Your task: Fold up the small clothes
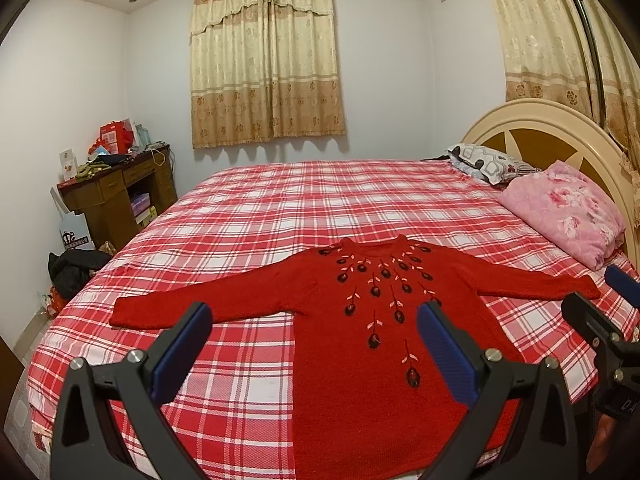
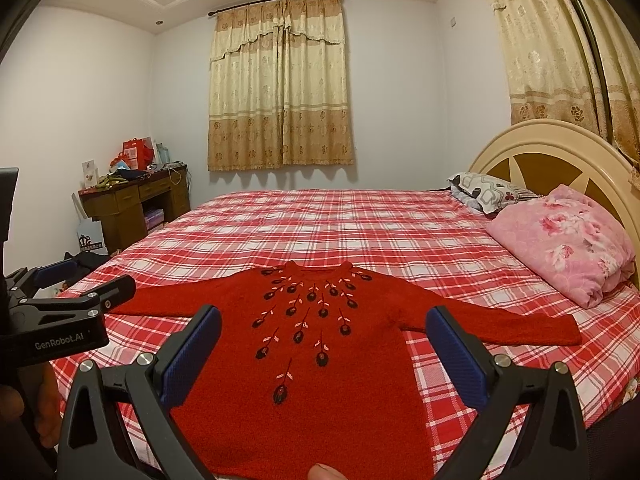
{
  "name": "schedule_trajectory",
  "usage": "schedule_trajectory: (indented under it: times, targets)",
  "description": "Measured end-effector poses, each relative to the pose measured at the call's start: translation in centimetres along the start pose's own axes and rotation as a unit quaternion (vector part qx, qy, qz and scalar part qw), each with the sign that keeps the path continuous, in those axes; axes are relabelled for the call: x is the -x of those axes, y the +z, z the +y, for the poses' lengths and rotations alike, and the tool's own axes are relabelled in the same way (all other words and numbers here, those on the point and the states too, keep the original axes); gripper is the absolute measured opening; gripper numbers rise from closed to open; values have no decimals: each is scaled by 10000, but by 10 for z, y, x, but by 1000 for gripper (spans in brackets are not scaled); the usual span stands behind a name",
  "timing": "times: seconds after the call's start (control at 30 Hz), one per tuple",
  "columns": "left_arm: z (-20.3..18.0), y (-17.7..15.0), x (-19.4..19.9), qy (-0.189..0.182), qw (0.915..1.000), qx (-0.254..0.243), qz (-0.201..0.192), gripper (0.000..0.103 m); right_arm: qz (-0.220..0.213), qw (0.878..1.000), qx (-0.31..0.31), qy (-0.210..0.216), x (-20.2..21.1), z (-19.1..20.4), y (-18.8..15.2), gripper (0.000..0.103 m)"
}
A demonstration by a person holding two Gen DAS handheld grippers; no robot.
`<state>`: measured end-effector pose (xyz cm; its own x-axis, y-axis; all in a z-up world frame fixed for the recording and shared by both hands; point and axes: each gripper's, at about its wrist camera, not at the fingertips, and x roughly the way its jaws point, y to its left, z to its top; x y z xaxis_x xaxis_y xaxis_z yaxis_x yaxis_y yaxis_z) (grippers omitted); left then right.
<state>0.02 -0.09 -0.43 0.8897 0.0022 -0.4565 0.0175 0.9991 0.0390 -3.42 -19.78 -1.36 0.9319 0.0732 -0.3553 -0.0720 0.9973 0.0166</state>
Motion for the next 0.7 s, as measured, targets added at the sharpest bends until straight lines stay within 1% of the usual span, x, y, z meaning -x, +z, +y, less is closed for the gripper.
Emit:
schedule_trajectory:
  times: [0.47, 0.7]
  targets:
    - [0, -1, -1, 2, 10000, 8, 12, 103, 71, 10000, 48, 49, -3, -3, -1, 102]
    - [2, -8, -11, 14, 9999, 25, 105, 103, 185, 9998, 38, 23, -16, -10, -5, 102]
